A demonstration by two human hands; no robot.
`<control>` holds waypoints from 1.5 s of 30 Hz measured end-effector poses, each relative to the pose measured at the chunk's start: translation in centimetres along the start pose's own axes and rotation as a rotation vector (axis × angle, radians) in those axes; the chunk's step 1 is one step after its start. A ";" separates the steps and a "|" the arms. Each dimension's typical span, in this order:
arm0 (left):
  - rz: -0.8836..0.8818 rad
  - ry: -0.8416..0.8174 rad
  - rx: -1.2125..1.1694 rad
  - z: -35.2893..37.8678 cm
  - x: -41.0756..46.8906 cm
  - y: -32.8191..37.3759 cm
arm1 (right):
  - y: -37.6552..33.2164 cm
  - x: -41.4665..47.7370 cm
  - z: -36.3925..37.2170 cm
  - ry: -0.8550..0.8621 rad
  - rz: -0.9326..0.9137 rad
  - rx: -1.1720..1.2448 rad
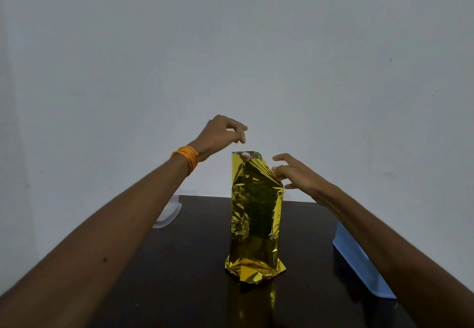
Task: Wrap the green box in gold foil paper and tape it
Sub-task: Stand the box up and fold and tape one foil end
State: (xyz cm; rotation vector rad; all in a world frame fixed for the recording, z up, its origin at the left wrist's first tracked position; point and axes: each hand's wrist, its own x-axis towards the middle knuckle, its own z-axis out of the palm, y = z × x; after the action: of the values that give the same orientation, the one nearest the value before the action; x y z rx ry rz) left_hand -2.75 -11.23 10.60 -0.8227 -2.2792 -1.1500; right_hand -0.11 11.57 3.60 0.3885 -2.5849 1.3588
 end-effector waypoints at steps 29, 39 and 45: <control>0.234 0.548 -0.213 12.5 -5.9 6.8 | 5.8 -7.6 -7.6 0.546 0.048 0.082; -0.073 -0.051 -0.279 27.5 -7.0 6.5 | 15.2 -14.4 -11.0 0.471 0.527 -0.045; -0.214 -0.455 -0.108 31.8 -8.8 5.0 | 15.8 -14.6 -9.9 0.347 0.615 0.190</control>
State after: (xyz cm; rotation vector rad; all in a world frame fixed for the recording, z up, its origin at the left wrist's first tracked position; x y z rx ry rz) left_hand 2.94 14.73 -9.53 -0.9821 -2.7505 -1.2932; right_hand 9.17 30.35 -7.35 -0.6217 -2.3670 1.6708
